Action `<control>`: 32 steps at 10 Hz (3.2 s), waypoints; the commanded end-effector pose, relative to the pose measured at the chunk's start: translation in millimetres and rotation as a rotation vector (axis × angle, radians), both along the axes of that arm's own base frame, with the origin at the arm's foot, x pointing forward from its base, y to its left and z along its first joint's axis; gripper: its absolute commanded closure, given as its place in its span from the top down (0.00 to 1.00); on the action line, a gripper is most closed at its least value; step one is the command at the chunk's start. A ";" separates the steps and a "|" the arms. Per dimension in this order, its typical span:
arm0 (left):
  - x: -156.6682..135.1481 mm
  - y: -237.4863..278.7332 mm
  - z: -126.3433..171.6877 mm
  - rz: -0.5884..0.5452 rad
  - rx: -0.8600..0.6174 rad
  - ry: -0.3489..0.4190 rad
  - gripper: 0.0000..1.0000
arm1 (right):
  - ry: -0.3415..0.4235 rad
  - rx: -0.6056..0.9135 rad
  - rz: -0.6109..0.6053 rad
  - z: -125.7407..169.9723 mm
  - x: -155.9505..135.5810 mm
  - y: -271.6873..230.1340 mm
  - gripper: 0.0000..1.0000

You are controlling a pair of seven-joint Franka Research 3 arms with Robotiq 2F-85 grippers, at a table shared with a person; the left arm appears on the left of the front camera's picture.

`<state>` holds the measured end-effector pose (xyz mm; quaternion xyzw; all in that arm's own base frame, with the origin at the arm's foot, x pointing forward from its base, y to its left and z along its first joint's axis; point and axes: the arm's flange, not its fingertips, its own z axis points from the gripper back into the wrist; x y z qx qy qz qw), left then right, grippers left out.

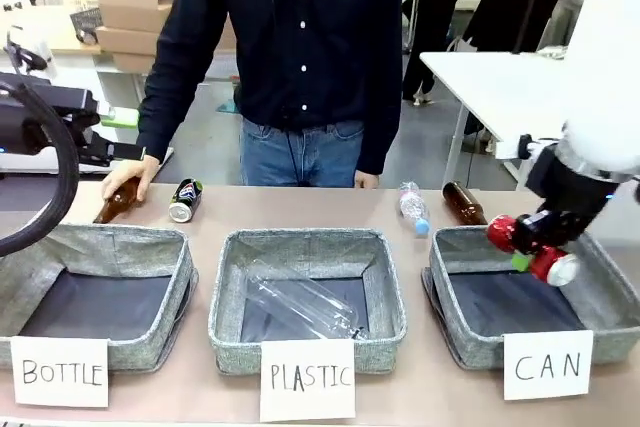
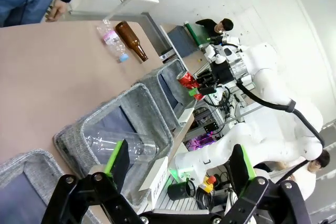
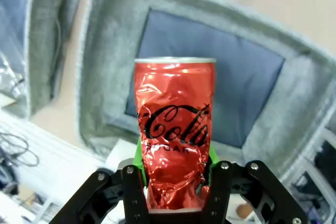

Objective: Sort the can waste into the basket.
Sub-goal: Pick up the can waste from the table and place it in the right Fabric basket.

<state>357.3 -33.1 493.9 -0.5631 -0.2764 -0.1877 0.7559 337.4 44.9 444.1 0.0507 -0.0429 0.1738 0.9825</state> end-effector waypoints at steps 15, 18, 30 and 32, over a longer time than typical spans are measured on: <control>0.5 -1.2 -0.7 -0.003 -0.025 -0.029 1.00 | -0.069 1.187 0.062 30.1 -20.6 -10.1 1.00; 0.5 -1.2 -0.7 -0.003 -0.025 -0.029 1.00 | 0.288 1.803 0.073 49.6 -18.5 -11.5 1.00; 0.5 -1.2 -0.7 -0.003 -0.025 -0.029 1.00 | -0.012 0.842 0.018 58.1 -25.7 -6.8 1.00; 0.5 -1.2 -0.7 -0.003 -0.025 -0.029 1.00 | -0.012 0.842 0.018 58.1 -25.7 -6.8 1.00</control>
